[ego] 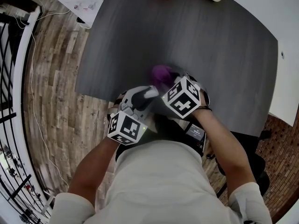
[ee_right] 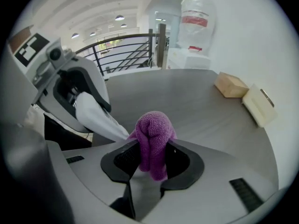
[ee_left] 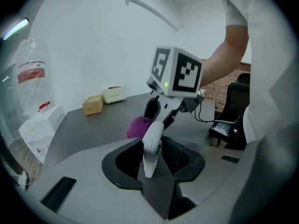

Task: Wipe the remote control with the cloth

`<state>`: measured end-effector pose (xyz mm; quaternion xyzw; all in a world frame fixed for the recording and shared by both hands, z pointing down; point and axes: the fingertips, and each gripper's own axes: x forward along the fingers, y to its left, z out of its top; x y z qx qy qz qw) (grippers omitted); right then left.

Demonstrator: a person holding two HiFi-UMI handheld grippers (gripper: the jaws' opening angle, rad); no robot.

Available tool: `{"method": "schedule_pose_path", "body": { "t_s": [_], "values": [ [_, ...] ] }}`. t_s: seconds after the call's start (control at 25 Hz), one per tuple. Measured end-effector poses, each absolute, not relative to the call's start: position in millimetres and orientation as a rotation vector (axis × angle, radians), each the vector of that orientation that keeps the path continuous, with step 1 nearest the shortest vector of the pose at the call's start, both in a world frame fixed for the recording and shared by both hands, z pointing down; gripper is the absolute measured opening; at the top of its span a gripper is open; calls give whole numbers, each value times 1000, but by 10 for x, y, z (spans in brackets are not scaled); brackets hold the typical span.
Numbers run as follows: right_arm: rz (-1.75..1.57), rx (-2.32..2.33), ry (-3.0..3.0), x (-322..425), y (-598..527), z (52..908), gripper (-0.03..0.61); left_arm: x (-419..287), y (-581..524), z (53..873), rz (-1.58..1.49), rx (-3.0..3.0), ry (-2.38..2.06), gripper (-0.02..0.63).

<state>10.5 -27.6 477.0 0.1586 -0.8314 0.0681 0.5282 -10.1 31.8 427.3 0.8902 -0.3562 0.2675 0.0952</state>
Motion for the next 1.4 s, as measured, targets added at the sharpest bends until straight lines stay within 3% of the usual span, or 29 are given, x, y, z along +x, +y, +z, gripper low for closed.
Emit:
{"method": "schedule_pose_path", "body": {
  "t_s": [0.32,0.52,0.8,1.12,1.4],
  "values": [
    [116,467,-2208,-93,10,3684,137,-10,186,4262,836,2633,-1038,123],
    [-107,373,-2160,-291,193,3752,137,1,182,4265,846,2622,-1039,121],
    [-68,443,-2144,-144,9,3794,137,-42,117,4267,765,2573,-1050,117],
    [73,550,-1995,291,-228,4272,137,-540,-97,4435,381,2231,-1111,118],
    [-77,362,-2087,-293,188,4510,137,-866,-173,4703,74,1836,-1088,118]
  ]
}}
